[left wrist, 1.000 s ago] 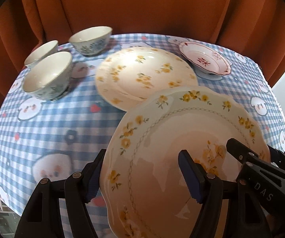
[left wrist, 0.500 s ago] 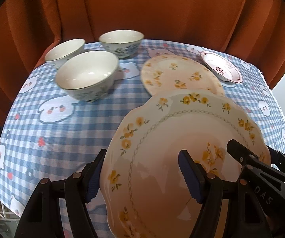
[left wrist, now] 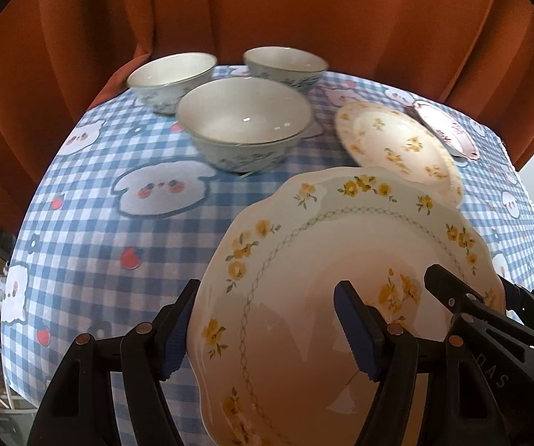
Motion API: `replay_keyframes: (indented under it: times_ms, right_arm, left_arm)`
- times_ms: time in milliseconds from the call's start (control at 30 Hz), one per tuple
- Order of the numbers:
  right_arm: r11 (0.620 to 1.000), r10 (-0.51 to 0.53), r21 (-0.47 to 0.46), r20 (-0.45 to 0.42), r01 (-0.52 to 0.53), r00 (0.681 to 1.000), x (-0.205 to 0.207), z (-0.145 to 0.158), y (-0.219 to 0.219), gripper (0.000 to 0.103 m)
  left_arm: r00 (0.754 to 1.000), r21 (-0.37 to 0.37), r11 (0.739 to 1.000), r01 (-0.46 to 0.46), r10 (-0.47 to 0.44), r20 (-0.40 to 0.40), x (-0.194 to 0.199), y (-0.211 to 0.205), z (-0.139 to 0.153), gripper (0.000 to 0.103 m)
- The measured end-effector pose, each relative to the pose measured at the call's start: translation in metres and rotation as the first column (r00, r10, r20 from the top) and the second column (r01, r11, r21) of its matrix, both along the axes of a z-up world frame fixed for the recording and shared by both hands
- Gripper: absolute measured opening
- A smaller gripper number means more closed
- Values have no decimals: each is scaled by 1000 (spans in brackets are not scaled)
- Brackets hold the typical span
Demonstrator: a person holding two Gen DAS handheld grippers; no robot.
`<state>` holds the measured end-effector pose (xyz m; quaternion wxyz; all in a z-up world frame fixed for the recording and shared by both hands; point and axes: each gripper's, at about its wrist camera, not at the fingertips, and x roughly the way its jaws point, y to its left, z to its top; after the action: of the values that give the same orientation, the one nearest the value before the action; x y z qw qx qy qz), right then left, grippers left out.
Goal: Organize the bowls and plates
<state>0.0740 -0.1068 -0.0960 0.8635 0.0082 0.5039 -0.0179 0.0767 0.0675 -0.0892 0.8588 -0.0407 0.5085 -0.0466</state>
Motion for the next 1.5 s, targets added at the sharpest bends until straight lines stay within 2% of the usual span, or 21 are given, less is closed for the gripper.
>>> replay_keyframes:
  times_ms: [267, 600, 900, 1100, 1367, 1500]
  right_arm:
    - [999, 39, 6, -48, -39, 998, 6, -17, 33, 68]
    - [998, 57, 11, -123, -56, 991, 19, -42, 61, 68]
    - [1000, 12, 3, -159, -11, 987, 27, -55, 57, 67]
    - [1000, -4, -23, -136, 1, 991, 34, -55, 57, 67]
    - [999, 31, -20, -163, -34, 986, 35, -54, 57, 68]
    - [999, 54, 14, -197, -53, 979, 28, -55, 53, 68]
  left_arm:
    - [997, 7, 999, -48, 48, -56, 6, 31, -14, 72]
    - [989, 19, 998, -62, 64, -132, 14, 52, -41, 72]
    - [992, 51, 998, -27, 33, -124, 21, 40, -44, 74]
    - [990, 74, 996, -58, 67, -124, 26, 37, -46, 73]
    - [983, 79, 993, -83, 95, -160, 18, 40, -47, 80]
    - [978, 73, 993, -92, 104, -182, 10, 41, -44, 83]
